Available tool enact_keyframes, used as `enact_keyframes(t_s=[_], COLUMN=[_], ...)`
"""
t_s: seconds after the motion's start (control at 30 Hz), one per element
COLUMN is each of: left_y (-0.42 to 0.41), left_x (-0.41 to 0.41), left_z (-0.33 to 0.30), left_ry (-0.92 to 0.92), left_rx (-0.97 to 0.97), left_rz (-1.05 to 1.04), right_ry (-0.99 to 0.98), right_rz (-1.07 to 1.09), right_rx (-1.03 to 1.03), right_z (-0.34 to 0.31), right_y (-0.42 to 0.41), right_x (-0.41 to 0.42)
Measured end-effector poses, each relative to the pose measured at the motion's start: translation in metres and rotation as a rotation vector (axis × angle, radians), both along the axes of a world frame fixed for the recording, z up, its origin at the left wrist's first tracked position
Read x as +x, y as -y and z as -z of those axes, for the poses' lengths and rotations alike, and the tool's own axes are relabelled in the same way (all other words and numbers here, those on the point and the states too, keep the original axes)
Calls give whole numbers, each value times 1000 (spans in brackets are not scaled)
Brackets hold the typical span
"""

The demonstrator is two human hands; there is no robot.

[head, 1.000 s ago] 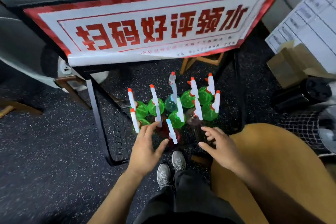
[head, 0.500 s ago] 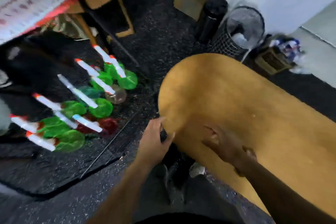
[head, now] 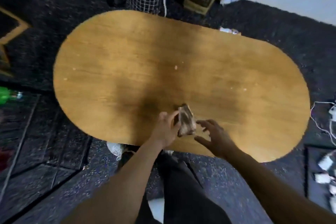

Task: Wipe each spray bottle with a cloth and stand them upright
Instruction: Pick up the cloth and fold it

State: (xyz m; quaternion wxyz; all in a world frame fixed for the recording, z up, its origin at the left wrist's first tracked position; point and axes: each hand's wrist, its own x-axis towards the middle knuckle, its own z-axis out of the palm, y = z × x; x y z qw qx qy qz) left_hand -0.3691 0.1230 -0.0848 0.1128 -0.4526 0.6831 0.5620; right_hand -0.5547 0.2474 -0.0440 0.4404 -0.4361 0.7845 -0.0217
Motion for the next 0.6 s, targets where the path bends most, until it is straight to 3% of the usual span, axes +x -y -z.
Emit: enact_keyframes(t_s=[0.13, 0.33, 0.5, 0.6], left_y=[-9, -7, 26, 68], left_x=[-48, -76, -83, -91], left_z=[34, 38, -42, -115], left_ry=[67, 42, -143, -292], left_rx=[107, 22, -95, -200], left_rz=[-20, -69, -204, -241], right_ry=[-11, -26, -25, -83], right_rz=[20, 90, 120, 143], right_rx=[-25, -81, -176, -335], right_z=[5, -4, -47, -95], right_y=[-19, -28, 8, 50], right_x=[-33, -55, -57, -59])
